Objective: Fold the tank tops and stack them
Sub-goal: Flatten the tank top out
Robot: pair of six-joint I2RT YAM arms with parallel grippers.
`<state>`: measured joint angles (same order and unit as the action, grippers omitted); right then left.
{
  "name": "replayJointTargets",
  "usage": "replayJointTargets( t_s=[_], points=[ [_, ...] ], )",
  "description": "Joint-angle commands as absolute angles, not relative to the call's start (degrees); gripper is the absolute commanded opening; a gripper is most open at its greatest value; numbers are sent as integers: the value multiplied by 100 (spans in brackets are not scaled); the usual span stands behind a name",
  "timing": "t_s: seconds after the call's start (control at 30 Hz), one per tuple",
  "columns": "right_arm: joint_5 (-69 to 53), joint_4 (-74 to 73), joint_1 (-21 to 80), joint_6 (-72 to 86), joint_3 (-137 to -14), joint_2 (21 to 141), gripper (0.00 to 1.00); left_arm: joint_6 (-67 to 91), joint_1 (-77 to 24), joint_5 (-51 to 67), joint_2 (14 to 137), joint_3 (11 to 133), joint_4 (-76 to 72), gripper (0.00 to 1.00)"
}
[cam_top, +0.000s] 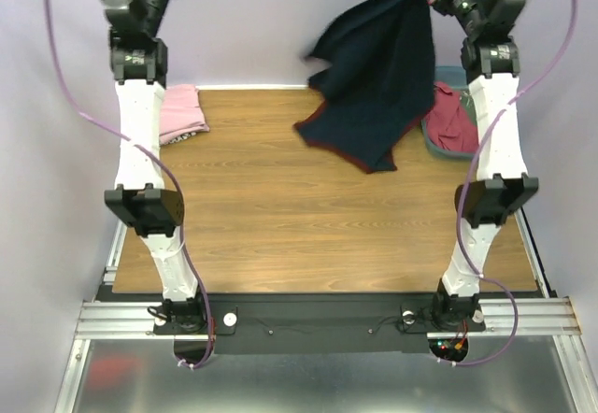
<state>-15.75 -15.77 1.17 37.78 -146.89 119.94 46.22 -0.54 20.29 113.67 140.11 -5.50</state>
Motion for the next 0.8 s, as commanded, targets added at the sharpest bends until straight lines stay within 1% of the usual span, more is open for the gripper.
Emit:
replayJointTargets(
  t_s=[0.0, 0.07, 0.1, 0.13, 0.2, 0.23, 0.27, 0.3, 0.33, 0.4, 0.43, 0.53, 0.6, 0.77],
  points=[
    [-1336, -62, 35, 3595, -14196, 10645, 1, 4675, 158, 2513, 10293, 14020, -1994, 0],
    [-1511, -79, 26, 3647, -13599, 10504, 0, 4702, 193, 2558, 9959, 13362, -2144, 0],
    [-1564, -62, 26, 3700, -13318, 10320, 0, 4711, 193, 2584, 9845, 12829, -2197, 0],
    [-1556, -62, 26, 3709, -12628, 10188, 1, 4728, 202, 2645, 9635, 12562, -2215, 0],
    [-1573, -53, 26, 3700, -11887, 9933, 0, 4763, 211, 2707, 9370, 11930, -2328, 0],
    [-1573, -53, 26, 3700, -11517, 9610, 0, 4790, 211, 2759, 9073, 11196, -2434, 0],
    [-1582, -53, 26, 3709, -11157, 9450, 0, 4807, 211, 2742, 8888, 10806, -2487, 0],
    [-1608, -53, 26, 3709, -10353, 9266, 0, 4834, 211, 2716, 8703, 10367, -2548, 0],
    [-1617, 113, 26, 3726, -10014, 8933, 0, 4869, 211, 2664, 8318, 9484, -2627, 0],
    [-1600, 158, 26, 3727, -8980, 8554, 0, 4992, 202, 2637, 7938, 8661, -2838, 0],
    [-1556, 167, 26, 3718, -8669, 8195, 0, 5044, 211, 2576, 7588, 7944, -2882, 0],
    [-1494, 141, 26, 3630, -7940, 7692, 1, 5098, 211, 2540, 6964, 6991, -2962, 0],
    [-1520, 97, 26, 3586, -7683, 7270, 0, 5010, 202, 2496, 6585, 6647, -2892, 0],
    [-1538, -255, 26, 3516, -7673, 6953, 0, 4852, 211, 2487, 6170, 6460, -2514, 0]
  ],
)
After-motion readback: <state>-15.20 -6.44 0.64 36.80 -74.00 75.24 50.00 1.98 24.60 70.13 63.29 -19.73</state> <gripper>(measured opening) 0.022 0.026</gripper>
